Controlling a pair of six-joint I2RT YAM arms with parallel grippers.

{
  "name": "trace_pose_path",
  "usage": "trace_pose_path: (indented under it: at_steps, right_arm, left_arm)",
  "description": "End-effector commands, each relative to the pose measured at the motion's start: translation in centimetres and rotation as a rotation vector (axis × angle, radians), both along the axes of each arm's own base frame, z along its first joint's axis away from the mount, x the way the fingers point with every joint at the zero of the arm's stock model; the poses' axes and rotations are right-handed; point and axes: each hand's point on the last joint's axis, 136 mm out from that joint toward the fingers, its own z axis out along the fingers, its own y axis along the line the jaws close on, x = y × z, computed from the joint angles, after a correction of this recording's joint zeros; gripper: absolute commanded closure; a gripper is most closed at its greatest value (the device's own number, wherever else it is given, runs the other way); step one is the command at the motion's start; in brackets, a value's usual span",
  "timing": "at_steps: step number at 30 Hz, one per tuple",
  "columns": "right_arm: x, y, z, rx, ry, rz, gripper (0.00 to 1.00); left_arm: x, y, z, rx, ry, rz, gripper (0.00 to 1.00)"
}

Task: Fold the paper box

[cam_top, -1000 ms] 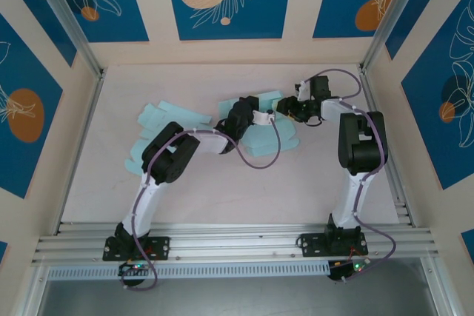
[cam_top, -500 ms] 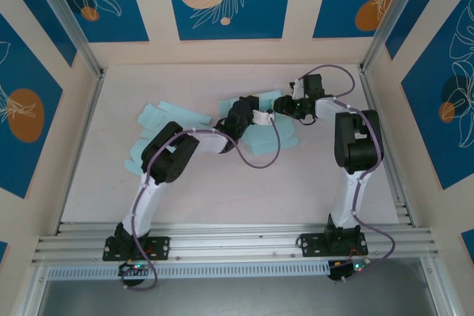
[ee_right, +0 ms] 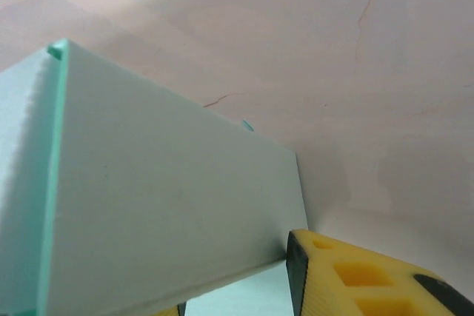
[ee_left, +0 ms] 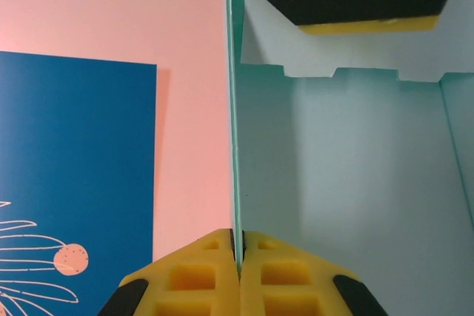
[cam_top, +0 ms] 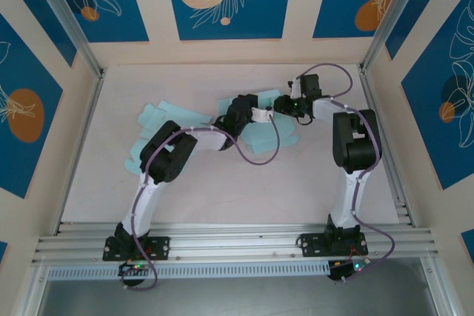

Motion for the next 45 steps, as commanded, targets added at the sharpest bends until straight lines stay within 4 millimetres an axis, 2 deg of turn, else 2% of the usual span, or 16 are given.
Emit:
trace_pose_path:
  at_steps: [1,10,14,21,24,28,31,35,37,39,41,45]
  right_arm:
    - [2.3,0.1,1.1,-0.033,-0.076,-0.014,0.58]
    - [2.8,0.5,1.4,-0.049,-0.120,0.002,0.59]
    - [2.9,0.8,1.7,-0.077,-0.149,0.012,0.69]
    - [2.7,1.1,2.2,-0.130,-0.212,-0.003,0.71]
    - [2.8,1.0,2.3,-0.140,-0.226,-0.009,0.77]
    - [2.4,1.1,2.5,-0.164,-0.242,-0.009,0.80]
    - [1.7,1.2,2.4,-0.173,-0.241,-0.010,0.84]
    - [0.5,1.1,2.5,-0.200,-0.234,-0.022,0.87]
    - [-0.1,1.1,2.7,-0.212,-0.230,-0.027,0.87]
    - [-0.7,0.9,2.9,-0.236,-0.228,-0.043,0.87]
    - [-1.1,0.7,3.2,-0.259,-0.224,-0.059,0.87]
    - [-2.3,0.7,3.6,-0.315,-0.215,-0.078,0.87]
  left_arm:
    - [-2.6,-0.7,-5.6,0.096,0.181,-0.102,1.00]
    - [-2.7,-0.8,-5.7,0.094,0.190,-0.114,1.00]
    - [-2.6,-0.9,-5.5,0.085,0.189,-0.114,1.00]
    - [-2.7,-1.0,-5.4,0.074,0.200,-0.117,1.00]
    - [-2.7,-1.1,-5.3,0.066,0.202,-0.116,0.98]
    - [-2.5,-1.0,-4.4,0.022,0.210,-0.099,0.85]
    - [-2.4,-1.0,-2.4,-0.050,0.218,-0.081,0.73]
    - [-2.5,-0.7,1.7,-0.183,0.212,-0.053,0.48]
    - [-3.3,-0.4,3.9,-0.260,0.225,-0.051,0.34]
    - [-4.5,0.0,6.2,-0.351,0.252,-0.053,0.13]
    - [-5.5,1.1,8.5,-0.460,0.287,-0.029,0.02]
    - [-6.4,4.9,12.6,-0.713,0.340,0.138,0.00]
